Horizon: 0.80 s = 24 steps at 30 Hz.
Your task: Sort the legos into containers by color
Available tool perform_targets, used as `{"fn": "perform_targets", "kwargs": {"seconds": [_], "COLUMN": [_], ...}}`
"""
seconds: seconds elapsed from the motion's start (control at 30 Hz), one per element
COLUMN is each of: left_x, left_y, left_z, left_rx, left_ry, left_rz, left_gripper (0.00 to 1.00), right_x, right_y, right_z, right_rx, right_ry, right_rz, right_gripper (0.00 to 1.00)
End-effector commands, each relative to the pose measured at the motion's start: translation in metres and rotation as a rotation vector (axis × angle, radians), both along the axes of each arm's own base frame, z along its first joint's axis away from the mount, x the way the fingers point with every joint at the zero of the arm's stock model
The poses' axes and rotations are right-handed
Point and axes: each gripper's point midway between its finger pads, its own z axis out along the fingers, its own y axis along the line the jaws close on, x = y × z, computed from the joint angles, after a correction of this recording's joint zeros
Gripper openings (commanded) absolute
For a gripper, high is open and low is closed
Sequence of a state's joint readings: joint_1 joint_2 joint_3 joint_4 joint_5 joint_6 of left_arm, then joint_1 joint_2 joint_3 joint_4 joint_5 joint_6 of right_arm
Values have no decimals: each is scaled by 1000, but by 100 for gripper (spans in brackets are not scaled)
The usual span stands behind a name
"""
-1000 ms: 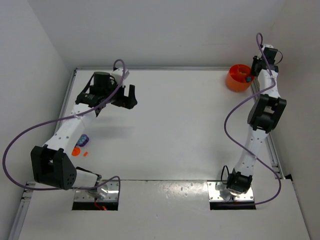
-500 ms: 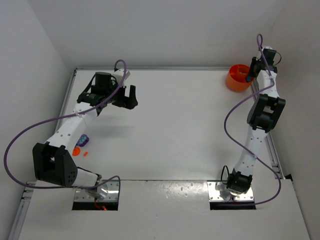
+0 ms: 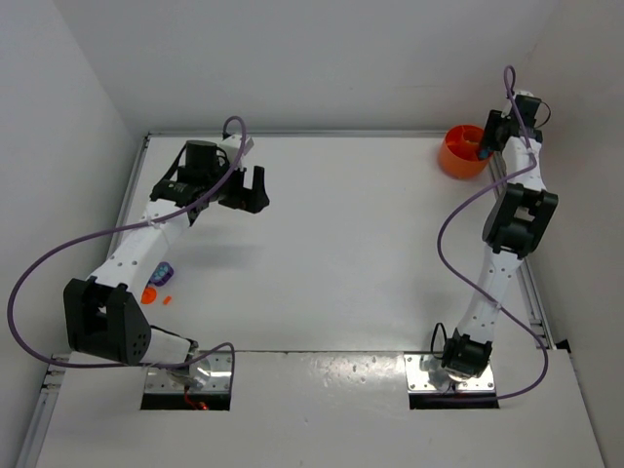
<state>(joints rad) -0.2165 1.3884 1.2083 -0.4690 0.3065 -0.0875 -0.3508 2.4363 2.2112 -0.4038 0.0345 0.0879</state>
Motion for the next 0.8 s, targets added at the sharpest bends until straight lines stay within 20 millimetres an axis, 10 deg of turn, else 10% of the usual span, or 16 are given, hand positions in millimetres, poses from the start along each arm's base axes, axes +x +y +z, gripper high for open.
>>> {"fn": "perform_targets", "kwargs": {"seconds": [0.0,0.3,0.37,0.77], "left_x": [4,2,-1,-55], "left_y": [-2,42,58,188], "left_z": [12,46,46,-5], "left_rx": [-11,58,81,510], "left_ry": [-41,-147,-142,52], "left_rz": [6,192,217,407], "left_gripper": [100,100,100,87], "right_x": [8,-50,-71,-195], "right_y": [6,66,94,195], "right_z": [60,113,161,177], "right_rx": [3,-31,-77,44], "right_ry": [-120,-164,-242,-205], "right_rz": [28,278,362,733], "right_gripper": [56,60,67,73]}}
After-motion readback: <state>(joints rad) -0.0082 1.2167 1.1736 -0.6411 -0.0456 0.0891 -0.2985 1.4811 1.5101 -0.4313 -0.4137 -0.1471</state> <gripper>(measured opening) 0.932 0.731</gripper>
